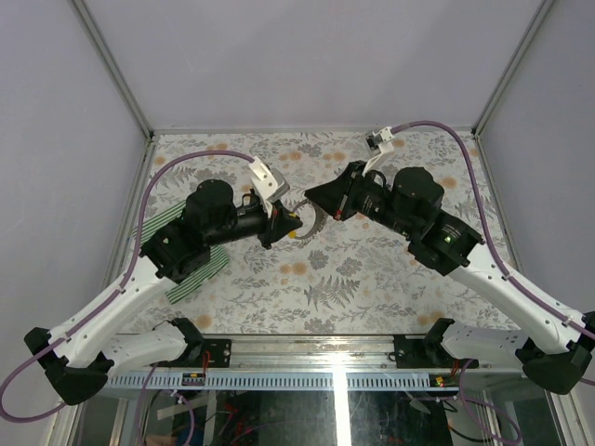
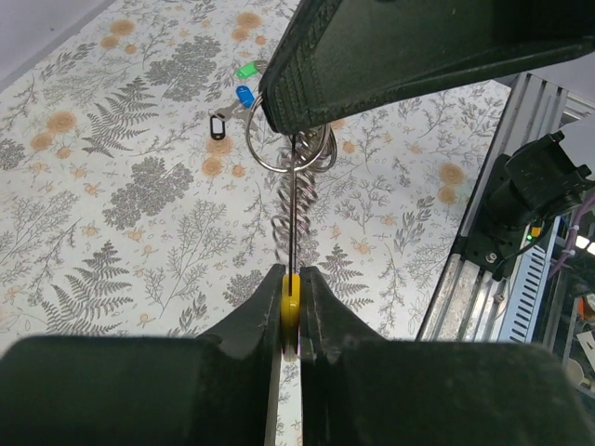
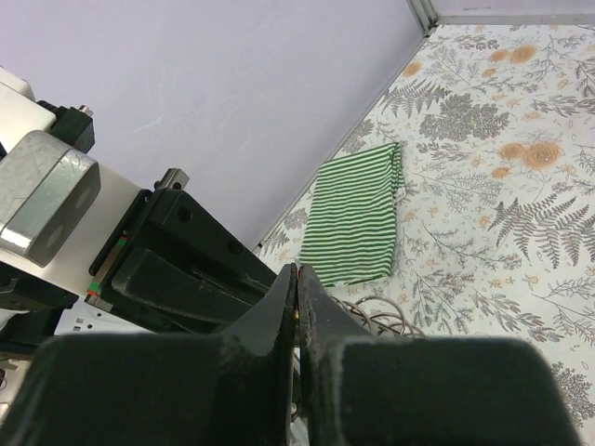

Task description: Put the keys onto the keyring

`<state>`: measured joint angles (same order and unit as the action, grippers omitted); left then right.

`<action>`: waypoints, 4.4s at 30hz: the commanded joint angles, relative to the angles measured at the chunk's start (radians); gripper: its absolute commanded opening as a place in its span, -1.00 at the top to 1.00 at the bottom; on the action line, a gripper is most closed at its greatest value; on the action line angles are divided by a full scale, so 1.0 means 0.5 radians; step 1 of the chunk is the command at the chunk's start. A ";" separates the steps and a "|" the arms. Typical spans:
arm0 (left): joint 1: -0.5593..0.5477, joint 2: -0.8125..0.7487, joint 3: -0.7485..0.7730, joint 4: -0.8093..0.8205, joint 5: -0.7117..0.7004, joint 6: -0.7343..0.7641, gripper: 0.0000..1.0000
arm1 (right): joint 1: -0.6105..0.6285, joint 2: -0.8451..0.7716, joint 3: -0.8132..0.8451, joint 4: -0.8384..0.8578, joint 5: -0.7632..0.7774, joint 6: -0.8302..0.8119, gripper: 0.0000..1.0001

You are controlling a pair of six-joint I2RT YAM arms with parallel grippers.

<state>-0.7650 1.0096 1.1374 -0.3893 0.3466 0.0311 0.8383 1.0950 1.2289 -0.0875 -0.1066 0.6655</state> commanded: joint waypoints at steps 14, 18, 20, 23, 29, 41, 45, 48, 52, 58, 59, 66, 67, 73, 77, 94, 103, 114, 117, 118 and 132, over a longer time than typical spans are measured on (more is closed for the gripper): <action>-0.060 0.041 0.009 0.326 -0.040 -0.272 1.00 | -0.006 -0.094 -0.241 0.605 0.177 -0.127 1.00; -0.072 0.042 -0.003 0.424 -0.065 -0.381 0.95 | -0.007 -0.117 -0.386 0.852 0.185 -0.236 1.00; -0.074 0.042 0.005 0.453 -0.061 -0.411 0.81 | -0.006 -0.152 -0.508 1.053 0.169 -0.273 1.00; -0.079 0.022 0.015 0.493 -0.031 -0.435 0.61 | -0.007 -0.238 -0.712 1.442 0.120 -0.314 1.00; -0.079 -0.032 0.078 0.543 0.051 -0.440 0.35 | -0.005 -0.352 -0.844 1.862 -0.012 -0.374 1.00; -0.080 -0.285 0.148 0.799 0.298 -0.462 0.21 | -0.005 -0.524 -0.761 1.938 -0.366 -0.516 1.00; -0.080 -0.308 0.156 0.989 0.419 -0.571 0.24 | -0.006 -0.541 -0.705 1.956 -0.538 -0.488 1.00; -0.079 -0.299 0.158 1.085 0.464 -0.620 0.28 | -0.005 -0.535 -0.678 1.980 -0.610 -0.447 1.00; -0.079 -0.267 0.155 1.137 0.473 -0.635 0.33 | -0.005 -0.514 -0.653 2.020 -0.658 -0.402 1.00; -0.080 -0.210 0.142 1.192 0.507 -0.668 0.40 | -0.005 -0.472 -0.618 2.049 -0.697 -0.361 1.00; -0.080 -0.204 0.138 1.204 0.514 -0.673 0.42 | -0.006 -0.463 -0.612 2.053 -0.703 -0.360 1.00; -0.081 -0.175 0.126 1.275 0.581 -0.706 0.53 | -0.005 -0.415 -0.608 2.087 -0.713 -0.340 1.00; -0.080 -0.173 0.125 1.280 0.590 -0.706 0.54 | -0.005 -0.414 -0.607 2.085 -0.716 -0.340 1.00; -0.082 -0.152 0.118 1.294 0.609 -0.713 0.56 | -0.006 -0.391 -0.599 2.100 -0.731 -0.330 1.00; -0.083 -0.135 0.106 1.294 0.605 -0.710 0.55 | -0.005 -0.385 -0.599 2.113 -0.738 -0.319 1.00; -0.099 -0.089 0.088 1.341 0.637 -0.728 0.54 | -0.005 -0.353 -0.592 2.121 -0.765 -0.300 1.00; -0.106 -0.085 0.076 1.349 0.636 -0.725 0.70 | -0.005 -0.345 -0.592 2.103 -0.778 -0.308 1.00; -0.115 -0.070 0.092 1.351 0.630 -0.733 0.82 | -0.005 -0.336 -0.596 2.085 -0.787 -0.316 1.00; -0.118 -0.067 0.104 1.342 0.630 -0.733 0.94 | -0.005 -0.331 -0.593 2.080 -0.791 -0.319 1.00; -0.118 -0.062 0.110 1.338 0.629 -0.734 0.99 | -0.006 -0.327 -0.591 2.080 -0.793 -0.320 1.00; -0.118 -0.056 0.374 0.589 0.590 -0.406 1.00 | -0.005 -0.505 -0.433 1.436 -0.843 -0.648 0.43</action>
<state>-0.8185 0.9840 1.2621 0.0708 0.6476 -0.2676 0.8375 0.8948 0.9386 0.7403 -0.5098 0.4305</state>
